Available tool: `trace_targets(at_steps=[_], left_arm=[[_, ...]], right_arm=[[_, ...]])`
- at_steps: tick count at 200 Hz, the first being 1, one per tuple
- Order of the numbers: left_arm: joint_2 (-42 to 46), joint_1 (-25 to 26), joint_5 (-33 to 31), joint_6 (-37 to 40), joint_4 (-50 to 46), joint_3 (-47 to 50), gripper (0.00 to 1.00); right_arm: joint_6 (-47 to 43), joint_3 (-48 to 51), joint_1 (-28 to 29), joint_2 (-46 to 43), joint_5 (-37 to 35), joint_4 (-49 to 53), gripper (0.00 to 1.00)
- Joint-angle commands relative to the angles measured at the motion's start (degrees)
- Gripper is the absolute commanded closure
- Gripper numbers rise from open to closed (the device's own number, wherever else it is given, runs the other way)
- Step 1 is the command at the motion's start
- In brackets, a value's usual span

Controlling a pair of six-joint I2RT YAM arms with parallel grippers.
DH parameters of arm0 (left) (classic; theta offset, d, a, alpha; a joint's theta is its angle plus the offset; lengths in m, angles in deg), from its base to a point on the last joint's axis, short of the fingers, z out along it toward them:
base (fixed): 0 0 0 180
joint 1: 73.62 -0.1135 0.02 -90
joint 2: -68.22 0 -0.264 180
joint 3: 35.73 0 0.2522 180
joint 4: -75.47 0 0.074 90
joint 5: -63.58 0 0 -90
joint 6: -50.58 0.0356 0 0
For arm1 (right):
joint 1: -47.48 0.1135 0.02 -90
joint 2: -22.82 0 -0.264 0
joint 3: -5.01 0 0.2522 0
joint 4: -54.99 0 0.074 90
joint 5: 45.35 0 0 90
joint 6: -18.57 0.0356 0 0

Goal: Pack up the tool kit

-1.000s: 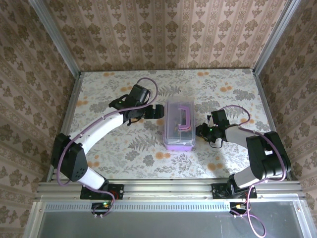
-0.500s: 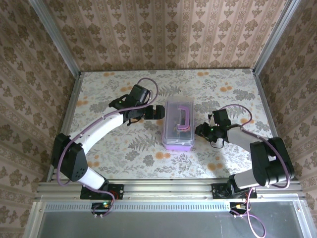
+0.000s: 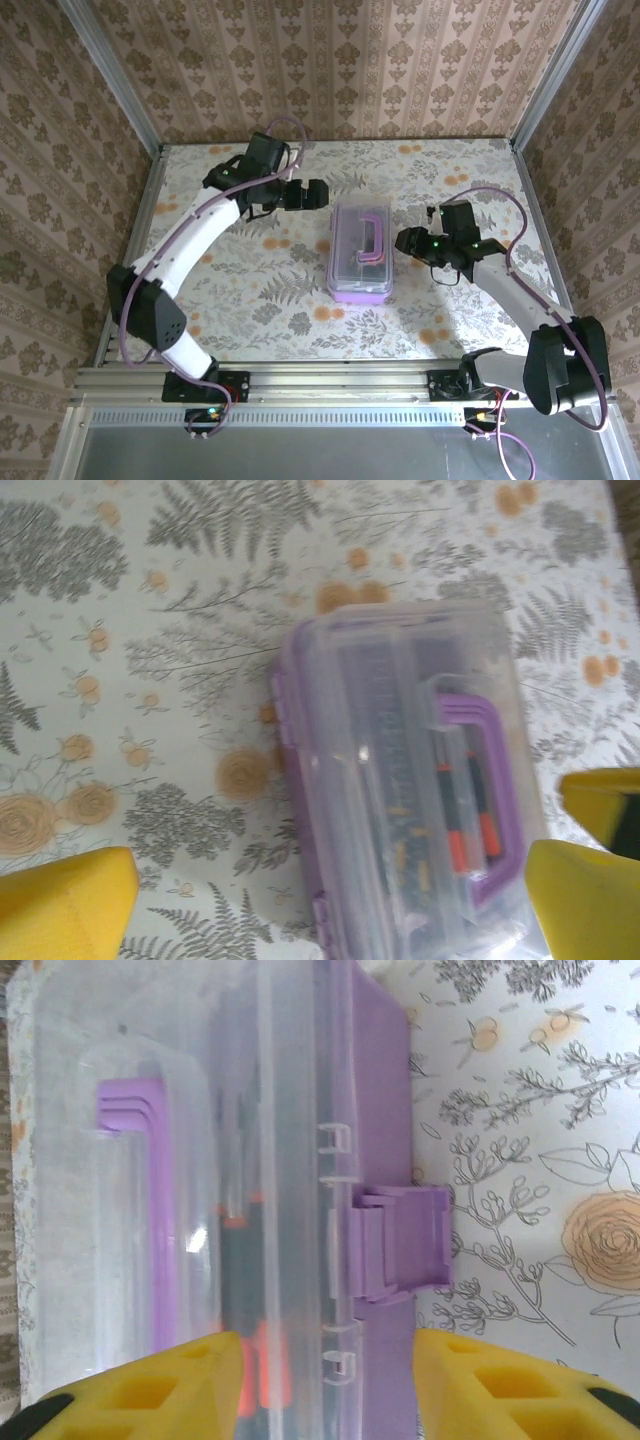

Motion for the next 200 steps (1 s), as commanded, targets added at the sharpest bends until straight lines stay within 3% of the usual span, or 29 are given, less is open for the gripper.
trace_targets(at_steps=[1,32,64,92,135,200], left_arm=[[-4.0,0.3,4.0,1.4,-2.4,-3.4,0.00],[-10.0,2.0,5.0,2.5,-3.0,-5.6,0.00],[-12.7,3.1,5.4,4.3,-2.8,-5.1,0.00],[-12.5,2.6,6.2,5.4,-1.4,-3.0,0.00],[-8.2,-0.4,7.5,3.2,3.7,3.1,0.00],[-6.0,-2.0,-2.9,2.4,2.7,6.1,0.00]], right_arm=[[-1.0,-2.8,0.5,-0.9,0.2,3.5,0.48],[-0.7,-4.4,2.4,2.9,1.5,3.1,0.48],[0.6,-4.1,5.7,6.4,0.5,1.4,0.57],[4.1,-3.0,9.9,6.5,-7.4,1.0,0.68],[13.9,-1.0,16.2,7.0,-16.1,-6.0,0.71],[22.3,-7.6,21.0,17.2,-18.1,-12.7,0.71]])
